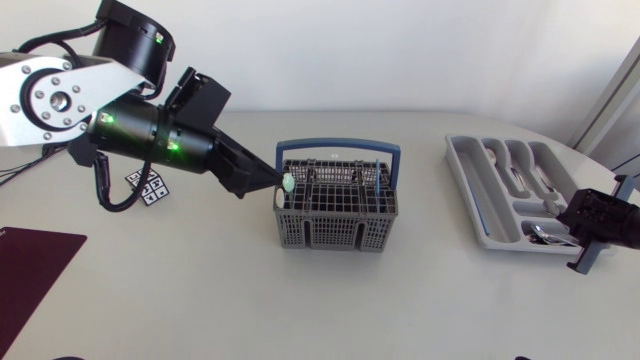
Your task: Transfer all utensils from the basket to the drawer tray.
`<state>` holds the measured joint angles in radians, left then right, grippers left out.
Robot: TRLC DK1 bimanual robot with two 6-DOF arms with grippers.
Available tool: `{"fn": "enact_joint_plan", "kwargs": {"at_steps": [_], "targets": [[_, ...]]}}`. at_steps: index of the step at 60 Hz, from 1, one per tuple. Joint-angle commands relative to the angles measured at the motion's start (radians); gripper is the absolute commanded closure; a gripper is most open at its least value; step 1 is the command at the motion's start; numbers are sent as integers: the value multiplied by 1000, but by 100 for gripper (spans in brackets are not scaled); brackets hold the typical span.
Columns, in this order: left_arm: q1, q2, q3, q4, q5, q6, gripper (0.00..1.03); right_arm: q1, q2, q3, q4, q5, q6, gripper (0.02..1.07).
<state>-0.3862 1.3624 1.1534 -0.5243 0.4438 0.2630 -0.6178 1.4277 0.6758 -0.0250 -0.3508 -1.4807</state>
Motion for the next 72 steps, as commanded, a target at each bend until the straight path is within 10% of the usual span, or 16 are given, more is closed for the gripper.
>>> {"fn": "enact_joint_plan", "kwargs": {"at_steps": [1,24,47,72], "targets": [[6,17,-34,3,-7,15,14,-20,66,21,62,19,-43,100],[15,17,-58,9,-33,15,14,-79,284,36,301,111,-98,94],[15,24,-63,9,-40,13,14,-76,224,-53,290,121,-161,22],[15,64,-86,67,-40,-30,15,-5,-133,-47,-170,7,45,15]]}}
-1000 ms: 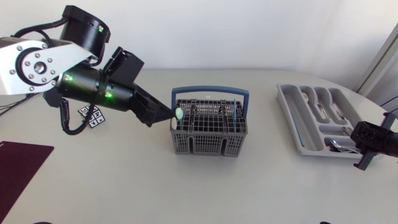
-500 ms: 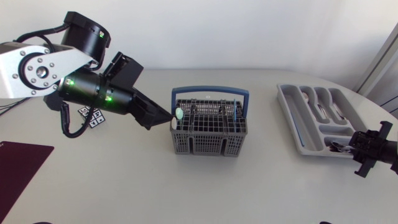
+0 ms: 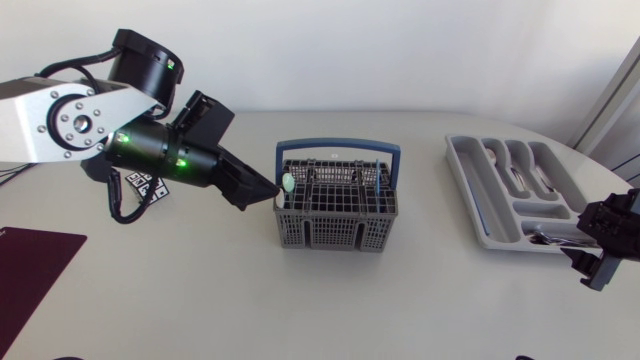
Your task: Transfer all utensils from the basket to the drawer tray.
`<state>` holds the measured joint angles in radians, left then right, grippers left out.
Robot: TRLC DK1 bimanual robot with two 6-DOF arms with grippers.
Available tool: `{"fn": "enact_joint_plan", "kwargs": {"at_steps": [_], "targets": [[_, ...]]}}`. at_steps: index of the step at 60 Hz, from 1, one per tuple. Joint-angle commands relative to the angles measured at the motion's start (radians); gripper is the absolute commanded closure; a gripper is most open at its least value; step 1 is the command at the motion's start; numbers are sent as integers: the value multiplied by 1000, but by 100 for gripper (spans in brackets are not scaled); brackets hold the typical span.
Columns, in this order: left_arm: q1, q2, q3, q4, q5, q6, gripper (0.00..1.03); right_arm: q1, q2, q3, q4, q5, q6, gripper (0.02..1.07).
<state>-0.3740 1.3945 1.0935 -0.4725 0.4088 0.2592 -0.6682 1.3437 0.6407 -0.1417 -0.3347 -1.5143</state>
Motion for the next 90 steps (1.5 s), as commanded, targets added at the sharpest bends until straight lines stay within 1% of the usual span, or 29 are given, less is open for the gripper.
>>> {"fn": "enact_joint_plan", "kwargs": {"at_steps": [1,7,14,32,35,39,45,52,53,56,59,69,72,77,81,86,88,90], "targets": [[1,37,-26,18,-5,-31,15,51,-52,-13,-59,-9,89,15],[-9,75,-7,21,-4,-58,15,117,-89,-19,-142,-9,171,15],[-14,107,17,21,-2,-71,17,183,-118,-32,-176,-6,247,15],[-16,176,100,21,8,-123,17,303,-141,-62,-187,11,325,15],[-16,193,118,21,10,-135,19,315,-141,-67,-187,17,328,15],[-16,221,144,23,10,-146,20,331,-141,-69,-185,19,342,15],[-16,251,177,32,10,-170,27,346,-143,-70,-183,20,356,15],[-25,288,213,32,10,-183,32,360,-143,-73,-180,23,367,15],[-28,294,220,34,10,-187,35,361,-141,-75,-179,23,368,15],[-31,304,227,34,10,-190,39,363,-140,-75,-179,23,368,15],[-32,313,235,34,7,-196,40,364,-138,-75,-177,23,368,15],[-36,328,236,34,1,-206,54,375,-132,-79,-167,29,378,15],[-40,327,226,34,-10,-206,57,380,-132,-81,-162,31,381,15],[-55,321,201,44,-34,-204,57,389,-129,-82,-160,34,385,15],[-68,311,181,63,-70,-204,60,400,-127,-87,-157,39,393,15],[-82,302,158,86,-80,-207,62,418,-127,-96,-147,54,402,15],[-91,304,154,90,-88,-207,67,423,-126,-102,-136,57,404,15],[-92,305,151,94,-97,-209,69,424,-127,-105,-133,57,407,15]]}}
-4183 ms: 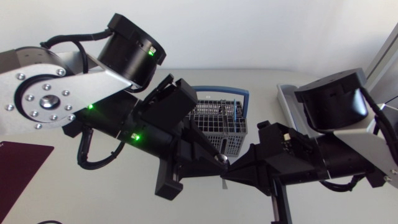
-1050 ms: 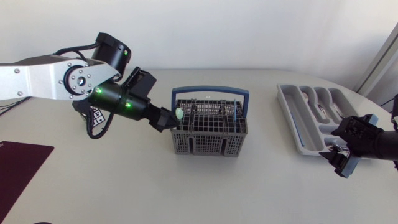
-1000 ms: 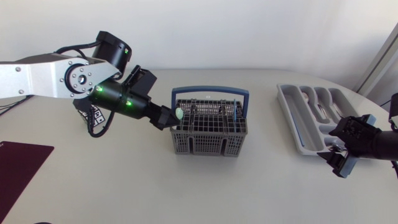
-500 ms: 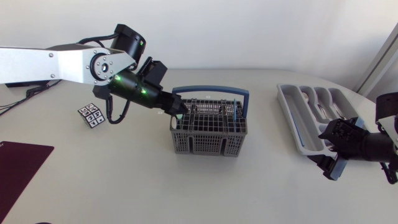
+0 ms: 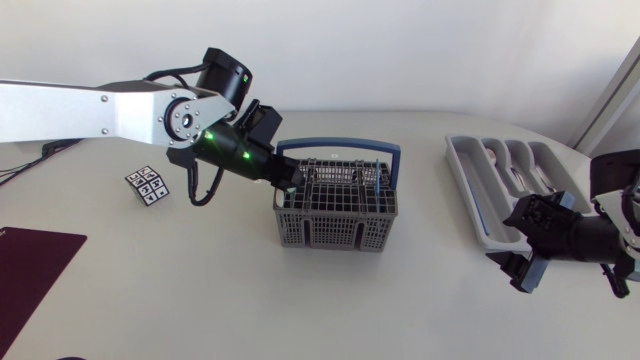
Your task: Transfer all utensils from the basket to the drawer tray.
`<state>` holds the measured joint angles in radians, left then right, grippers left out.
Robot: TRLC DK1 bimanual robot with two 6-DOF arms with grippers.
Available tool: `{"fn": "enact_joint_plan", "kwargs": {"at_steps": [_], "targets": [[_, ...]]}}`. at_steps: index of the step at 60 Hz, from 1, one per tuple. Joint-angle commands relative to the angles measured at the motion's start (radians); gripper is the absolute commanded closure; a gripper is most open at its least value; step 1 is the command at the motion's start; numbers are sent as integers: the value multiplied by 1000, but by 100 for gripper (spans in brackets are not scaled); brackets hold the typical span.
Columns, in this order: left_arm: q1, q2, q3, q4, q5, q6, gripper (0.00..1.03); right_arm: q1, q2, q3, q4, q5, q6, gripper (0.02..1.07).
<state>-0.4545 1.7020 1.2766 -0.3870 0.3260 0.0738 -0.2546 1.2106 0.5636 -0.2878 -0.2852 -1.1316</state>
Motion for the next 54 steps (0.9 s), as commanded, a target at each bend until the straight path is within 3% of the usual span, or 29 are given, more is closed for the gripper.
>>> {"fn": "enact_joint_plan", "kwargs": {"at_steps": [1,27,54], "targets": [[-15,-2,-34,8,-21,-23,71,12,4,-28,12,8,24,15],[-38,-30,-83,56,-77,-23,97,57,-14,-51,10,35,43,15],[-26,-134,-138,89,-64,-34,100,103,-51,-65,4,72,61,15]]}}
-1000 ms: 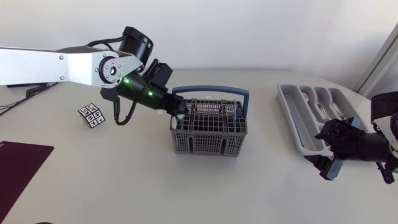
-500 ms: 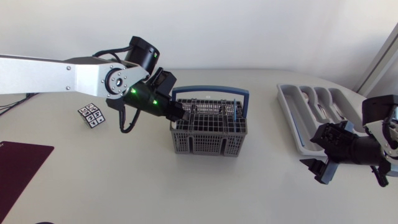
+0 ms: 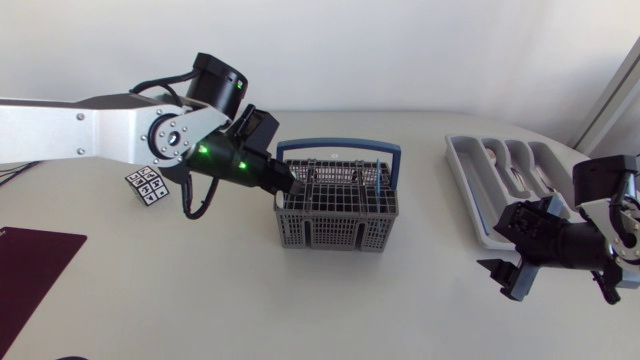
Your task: Transfer all utensils from the basket to the drawer tray.
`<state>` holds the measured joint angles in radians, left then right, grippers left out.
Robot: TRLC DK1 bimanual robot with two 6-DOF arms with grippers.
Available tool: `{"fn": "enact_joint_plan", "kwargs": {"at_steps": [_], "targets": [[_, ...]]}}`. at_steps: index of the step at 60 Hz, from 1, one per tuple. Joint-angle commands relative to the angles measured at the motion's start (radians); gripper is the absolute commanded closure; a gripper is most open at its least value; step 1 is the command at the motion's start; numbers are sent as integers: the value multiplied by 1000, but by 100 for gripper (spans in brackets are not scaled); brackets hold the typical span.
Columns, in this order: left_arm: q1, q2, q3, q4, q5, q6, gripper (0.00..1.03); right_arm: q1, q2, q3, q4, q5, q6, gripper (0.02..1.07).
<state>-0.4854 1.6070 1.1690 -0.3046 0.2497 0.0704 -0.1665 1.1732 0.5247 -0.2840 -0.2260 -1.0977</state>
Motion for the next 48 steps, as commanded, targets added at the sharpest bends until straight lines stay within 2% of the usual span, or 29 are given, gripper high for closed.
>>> {"fn": "enact_joint_plan", "kwargs": {"at_steps": [1,11,23,30,44,48], "targets": [[13,-45,-31,9,25,-32,100,19,-15,-26,-1,19,29,15],[61,-93,-35,7,141,-43,100,50,-37,-28,-6,45,42,15],[94,-140,-45,9,235,-43,100,91,-63,-25,-21,62,71,15],[125,-176,-55,9,336,-49,100,110,-79,-23,-26,70,81,15],[117,-248,-68,9,349,-4,100,151,-113,-17,-49,73,91,15],[108,-252,-58,-22,349,22,100,159,-118,-17,-50,74,94,15]]}}
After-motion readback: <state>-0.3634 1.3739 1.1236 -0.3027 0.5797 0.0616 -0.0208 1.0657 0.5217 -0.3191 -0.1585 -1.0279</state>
